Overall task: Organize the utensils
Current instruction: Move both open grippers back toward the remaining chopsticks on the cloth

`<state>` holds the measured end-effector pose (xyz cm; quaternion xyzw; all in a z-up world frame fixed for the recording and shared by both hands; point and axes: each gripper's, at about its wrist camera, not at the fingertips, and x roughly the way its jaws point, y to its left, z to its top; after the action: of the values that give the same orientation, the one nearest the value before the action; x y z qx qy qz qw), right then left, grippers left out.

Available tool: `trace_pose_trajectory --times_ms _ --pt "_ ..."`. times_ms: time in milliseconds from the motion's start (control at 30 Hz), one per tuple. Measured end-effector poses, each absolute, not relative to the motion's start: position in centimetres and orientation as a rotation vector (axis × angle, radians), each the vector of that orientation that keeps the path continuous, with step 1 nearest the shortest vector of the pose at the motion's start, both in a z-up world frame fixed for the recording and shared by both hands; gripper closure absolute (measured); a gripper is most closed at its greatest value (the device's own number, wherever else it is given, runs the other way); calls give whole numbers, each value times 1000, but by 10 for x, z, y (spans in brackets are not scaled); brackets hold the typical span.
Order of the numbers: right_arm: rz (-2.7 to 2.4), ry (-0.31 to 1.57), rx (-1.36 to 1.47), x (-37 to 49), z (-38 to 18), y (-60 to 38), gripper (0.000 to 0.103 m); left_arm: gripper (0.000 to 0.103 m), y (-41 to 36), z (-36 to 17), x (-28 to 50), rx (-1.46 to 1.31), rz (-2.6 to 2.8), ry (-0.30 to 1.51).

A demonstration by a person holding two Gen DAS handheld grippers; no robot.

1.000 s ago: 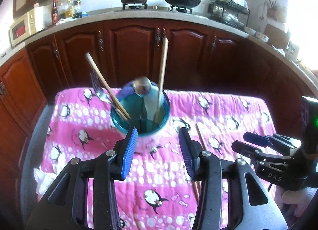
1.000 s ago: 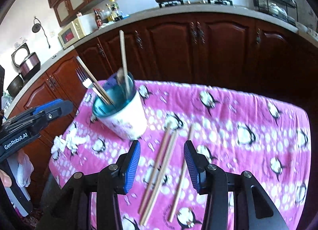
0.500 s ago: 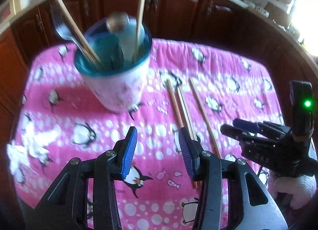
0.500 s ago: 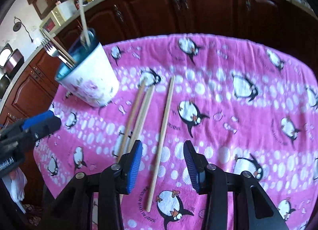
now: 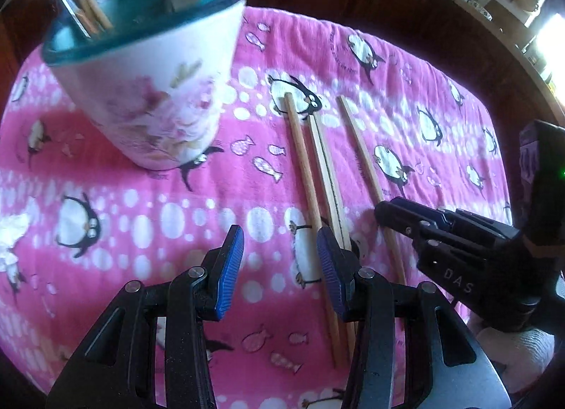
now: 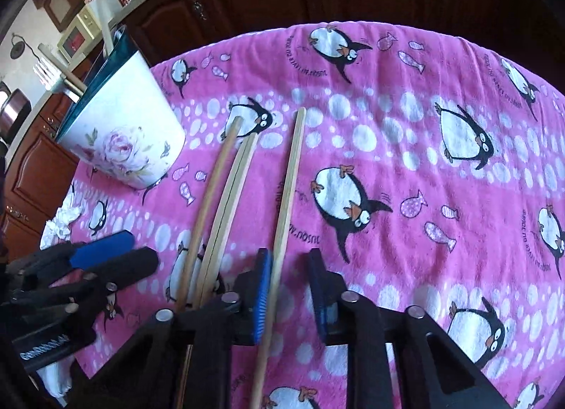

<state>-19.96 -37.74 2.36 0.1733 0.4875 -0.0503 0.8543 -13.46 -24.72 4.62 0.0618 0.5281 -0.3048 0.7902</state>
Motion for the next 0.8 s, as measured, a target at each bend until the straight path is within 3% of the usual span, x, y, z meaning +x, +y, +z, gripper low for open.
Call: trace_pose_trajectory --times_ms 800 --pt "-78 1023 378 -200 22 -386 88 63 -281 32 -129 175 -666 1139"
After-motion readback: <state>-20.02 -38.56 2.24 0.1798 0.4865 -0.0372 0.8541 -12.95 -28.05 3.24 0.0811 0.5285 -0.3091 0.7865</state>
